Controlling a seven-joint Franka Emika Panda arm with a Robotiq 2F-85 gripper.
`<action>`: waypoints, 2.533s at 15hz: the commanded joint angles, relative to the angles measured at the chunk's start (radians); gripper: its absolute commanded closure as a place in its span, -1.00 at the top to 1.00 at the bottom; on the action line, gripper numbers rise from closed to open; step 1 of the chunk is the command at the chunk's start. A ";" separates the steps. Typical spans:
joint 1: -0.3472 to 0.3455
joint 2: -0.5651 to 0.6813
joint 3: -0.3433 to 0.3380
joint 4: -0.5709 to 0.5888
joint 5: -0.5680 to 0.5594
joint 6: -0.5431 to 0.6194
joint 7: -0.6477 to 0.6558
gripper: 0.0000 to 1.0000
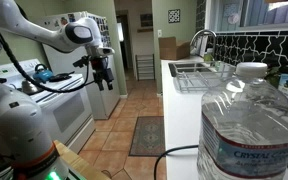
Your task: Press a button on the left of the dish washing machine controlling panel
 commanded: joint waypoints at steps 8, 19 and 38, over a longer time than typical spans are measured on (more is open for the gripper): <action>0.017 0.002 -0.015 0.002 -0.009 -0.004 0.009 1.00; 0.017 0.002 -0.015 0.002 -0.009 -0.004 0.009 1.00; -0.013 0.424 0.170 -0.025 -0.725 0.318 0.403 1.00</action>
